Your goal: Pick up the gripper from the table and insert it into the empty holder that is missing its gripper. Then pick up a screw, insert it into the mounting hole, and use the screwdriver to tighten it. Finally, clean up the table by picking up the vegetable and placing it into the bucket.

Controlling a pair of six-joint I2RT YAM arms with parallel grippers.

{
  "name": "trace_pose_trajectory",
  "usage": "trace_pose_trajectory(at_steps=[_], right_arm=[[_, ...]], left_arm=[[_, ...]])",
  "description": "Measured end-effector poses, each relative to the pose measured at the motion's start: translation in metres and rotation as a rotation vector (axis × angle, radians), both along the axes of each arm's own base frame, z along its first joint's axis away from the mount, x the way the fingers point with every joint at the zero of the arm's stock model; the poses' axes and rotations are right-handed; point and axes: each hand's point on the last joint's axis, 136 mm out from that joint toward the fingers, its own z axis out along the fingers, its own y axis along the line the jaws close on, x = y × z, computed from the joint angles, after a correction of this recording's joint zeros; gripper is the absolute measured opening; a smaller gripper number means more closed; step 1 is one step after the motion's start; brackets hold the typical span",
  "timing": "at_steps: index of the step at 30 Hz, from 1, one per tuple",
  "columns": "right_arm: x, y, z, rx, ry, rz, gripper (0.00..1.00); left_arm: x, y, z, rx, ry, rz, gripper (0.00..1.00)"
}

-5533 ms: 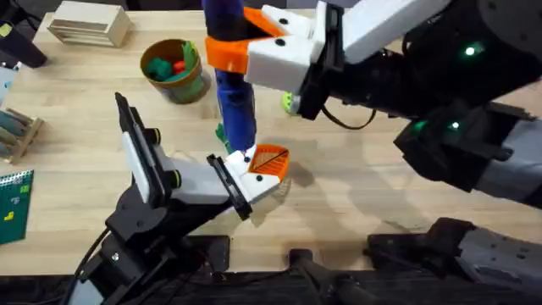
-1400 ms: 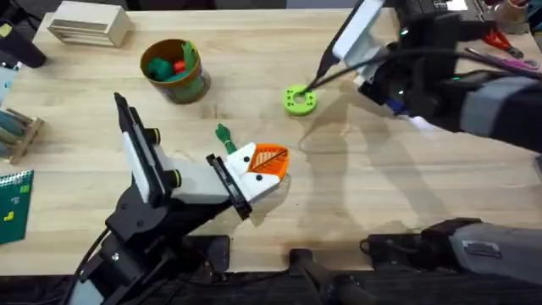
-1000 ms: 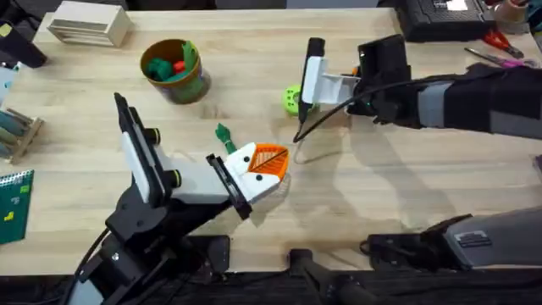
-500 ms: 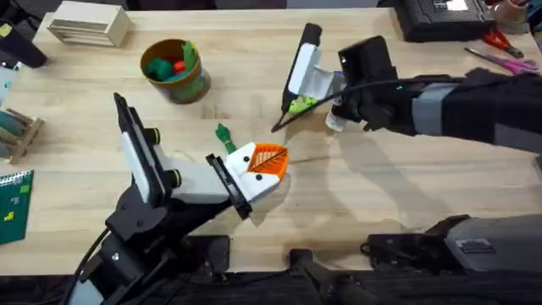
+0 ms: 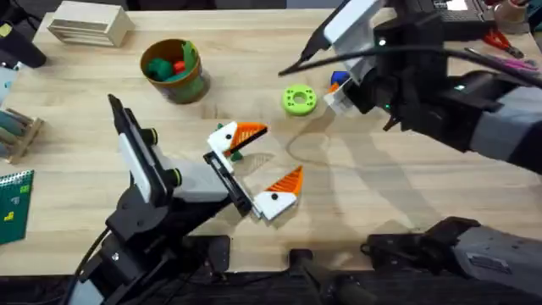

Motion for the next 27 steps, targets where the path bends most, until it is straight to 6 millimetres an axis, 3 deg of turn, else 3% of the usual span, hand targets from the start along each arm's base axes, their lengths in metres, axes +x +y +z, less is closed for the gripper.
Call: trace_pose_trajectory(at_steps=[7,16,21,23,27], right_arm=[[-0.002,0.0,0.02,0.134,-0.051,-0.074,0.987],[-0.005,0.012,0.021,0.226,-0.032,-0.048,0.985],[-0.008,0.02,0.02,0.257,-0.017,-0.023,0.985],[-0.009,0.025,0.019,0.266,-0.01,-0.006,0.987],[-0.01,0.026,0.019,0.269,-0.009,-0.003,0.987]], left_arm=[[0.013,0.015,0.006,0.027,-0.003,0.119,0.985],[0.029,0.075,0.061,0.251,0.151,0.437,0.985],[0.044,0.091,0.041,0.449,0.436,0.608,0.985],[0.058,0.078,0.016,0.493,0.612,0.666,0.985],[0.057,0.061,-0.016,0.507,0.787,0.656,0.985]])
